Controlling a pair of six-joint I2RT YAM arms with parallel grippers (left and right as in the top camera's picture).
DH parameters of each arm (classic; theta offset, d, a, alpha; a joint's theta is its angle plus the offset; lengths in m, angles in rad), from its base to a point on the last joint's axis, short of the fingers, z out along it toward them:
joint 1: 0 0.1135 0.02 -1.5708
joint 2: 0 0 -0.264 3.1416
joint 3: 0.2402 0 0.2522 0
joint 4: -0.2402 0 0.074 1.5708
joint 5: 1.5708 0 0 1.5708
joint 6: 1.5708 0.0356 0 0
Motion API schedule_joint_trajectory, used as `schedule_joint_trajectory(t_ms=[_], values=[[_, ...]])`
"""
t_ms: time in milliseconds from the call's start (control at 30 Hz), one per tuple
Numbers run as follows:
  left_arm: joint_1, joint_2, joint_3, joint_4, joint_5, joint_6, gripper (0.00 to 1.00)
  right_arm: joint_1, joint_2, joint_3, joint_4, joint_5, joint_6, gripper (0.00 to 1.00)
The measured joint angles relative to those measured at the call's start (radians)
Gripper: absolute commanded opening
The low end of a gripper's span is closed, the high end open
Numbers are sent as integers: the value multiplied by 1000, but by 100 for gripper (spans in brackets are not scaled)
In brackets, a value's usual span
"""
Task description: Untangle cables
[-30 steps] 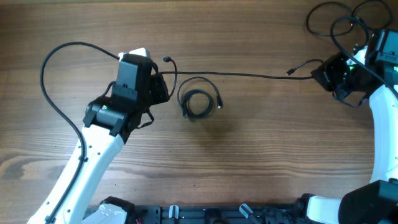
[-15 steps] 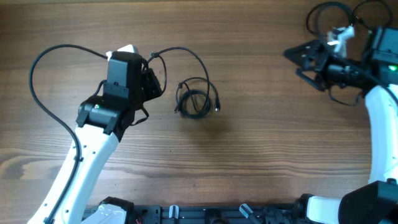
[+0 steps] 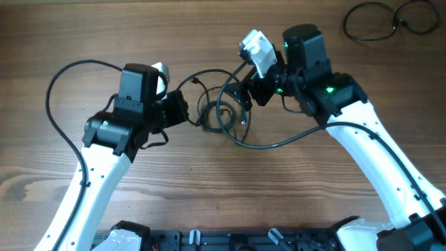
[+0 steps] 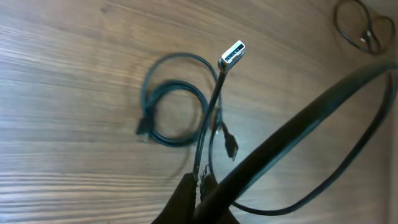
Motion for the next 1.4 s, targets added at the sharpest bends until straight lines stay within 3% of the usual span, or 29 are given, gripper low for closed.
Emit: schedule_joint_trajectory(t_ms=[67, 167, 233, 367, 433, 467, 533, 633, 667, 700, 900, 1033, 1133, 1233, 1400], values=[[0, 0, 0, -5, 48, 0, 4, 0, 18, 0, -1, 10, -10, 72], [0, 0, 0, -17, 82, 0, 4, 0, 29, 0, -1, 19, -15, 71], [0, 0, 0, -17, 122, 0, 4, 0, 29, 0, -1, 19, -15, 51], [0, 0, 0, -17, 182, 0, 4, 0, 29, 0, -10, 57, -6, 30], [0, 0, 0, -16, 203, 0, 4, 0, 29, 0, -21, 69, 2, 6], [0, 0, 0, -15, 212, 2, 6, 0, 29, 0, -21, 74, 4, 5], [0, 0, 0, -11, 218, 8, 25, 2, 29, 0, -14, 74, 28, 4], [0, -1, 0, -1, 224, 19, 70, 4, 29, -1, 77, 82, 144, 4], [0, -2, 0, 1, 225, 22, 93, 4, 26, -1, 112, 83, 191, 4], [0, -2, 0, 4, 226, 24, 100, 4, 10, -2, 150, 89, 254, 4], [0, -2, 0, 10, 228, 23, 100, 4, -192, -3, 222, 252, 460, 5], [0, -2, 0, 11, 228, 23, 100, 4, -290, -3, 249, 604, 609, 4], [0, -2, 0, 11, 228, 23, 100, -26, -295, -3, 253, 781, 605, 4], [0, -3, 0, 11, 228, 23, 100, -90, -290, -3, 240, 826, 581, 4], [0, -3, 0, 11, 227, 23, 100, -378, -241, -3, 249, 775, 581, 5]])
